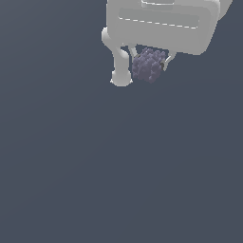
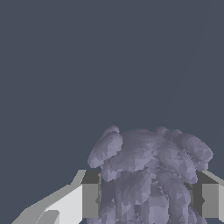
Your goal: Pick up the object and move it to a goal position.
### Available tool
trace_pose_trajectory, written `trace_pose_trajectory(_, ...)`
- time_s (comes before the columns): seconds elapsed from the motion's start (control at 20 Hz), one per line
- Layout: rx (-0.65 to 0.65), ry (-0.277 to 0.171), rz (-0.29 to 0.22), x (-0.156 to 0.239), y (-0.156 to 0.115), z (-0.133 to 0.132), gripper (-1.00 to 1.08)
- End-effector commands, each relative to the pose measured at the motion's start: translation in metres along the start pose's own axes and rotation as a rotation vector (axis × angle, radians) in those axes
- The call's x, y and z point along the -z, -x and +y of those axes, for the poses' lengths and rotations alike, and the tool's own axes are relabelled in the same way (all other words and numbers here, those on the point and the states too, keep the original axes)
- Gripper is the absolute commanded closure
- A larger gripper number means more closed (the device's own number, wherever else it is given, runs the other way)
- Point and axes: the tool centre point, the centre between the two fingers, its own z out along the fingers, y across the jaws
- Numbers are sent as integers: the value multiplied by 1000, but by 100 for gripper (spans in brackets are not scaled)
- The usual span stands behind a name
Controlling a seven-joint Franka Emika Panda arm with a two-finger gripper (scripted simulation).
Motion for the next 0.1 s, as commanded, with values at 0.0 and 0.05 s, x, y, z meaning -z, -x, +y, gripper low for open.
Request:
trace_pose_trajectory(0.0,0,0,0,2,0,0,108)
trace_pose_trajectory(0.05,0,0,0,2,0,0,108)
